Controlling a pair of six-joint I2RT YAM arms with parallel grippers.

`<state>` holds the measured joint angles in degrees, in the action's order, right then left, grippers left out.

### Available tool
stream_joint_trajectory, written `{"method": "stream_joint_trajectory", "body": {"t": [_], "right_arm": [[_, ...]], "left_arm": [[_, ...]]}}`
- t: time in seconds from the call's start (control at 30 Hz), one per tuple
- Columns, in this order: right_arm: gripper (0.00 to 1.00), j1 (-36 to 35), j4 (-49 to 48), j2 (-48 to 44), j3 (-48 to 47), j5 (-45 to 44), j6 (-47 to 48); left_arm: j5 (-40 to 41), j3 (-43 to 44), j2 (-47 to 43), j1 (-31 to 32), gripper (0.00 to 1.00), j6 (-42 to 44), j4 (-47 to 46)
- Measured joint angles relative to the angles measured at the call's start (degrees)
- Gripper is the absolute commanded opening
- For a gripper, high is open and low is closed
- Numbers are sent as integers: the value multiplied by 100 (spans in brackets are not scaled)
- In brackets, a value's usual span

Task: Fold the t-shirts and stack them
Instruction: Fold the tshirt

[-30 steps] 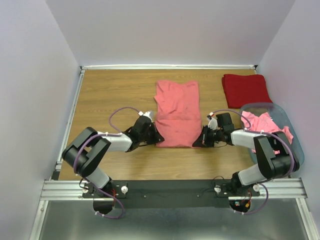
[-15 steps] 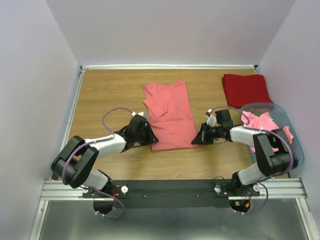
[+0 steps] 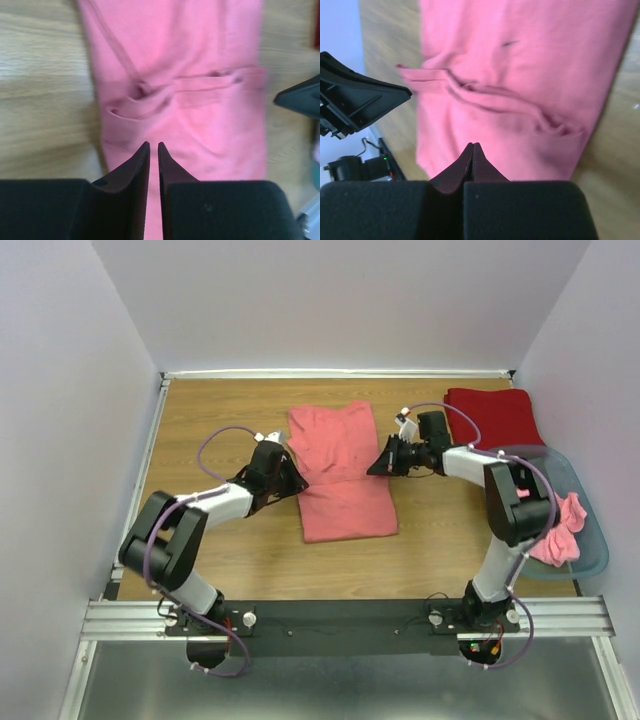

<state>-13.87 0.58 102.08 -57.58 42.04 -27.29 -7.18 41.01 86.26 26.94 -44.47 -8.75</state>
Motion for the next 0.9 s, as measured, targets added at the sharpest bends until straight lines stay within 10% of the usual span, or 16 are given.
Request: {"method": "stream_joint_trajectory", "body": {"t": [0.53,0.9], "right_arm": [[1,1001,-822,1714,-396,973,-98],[9,964,-706,448,-28,732,-188]], "left_arm": [[-452,407,1508,-498,11,46,-859],[-525,581,1027,-514,53,146,-227]]}}
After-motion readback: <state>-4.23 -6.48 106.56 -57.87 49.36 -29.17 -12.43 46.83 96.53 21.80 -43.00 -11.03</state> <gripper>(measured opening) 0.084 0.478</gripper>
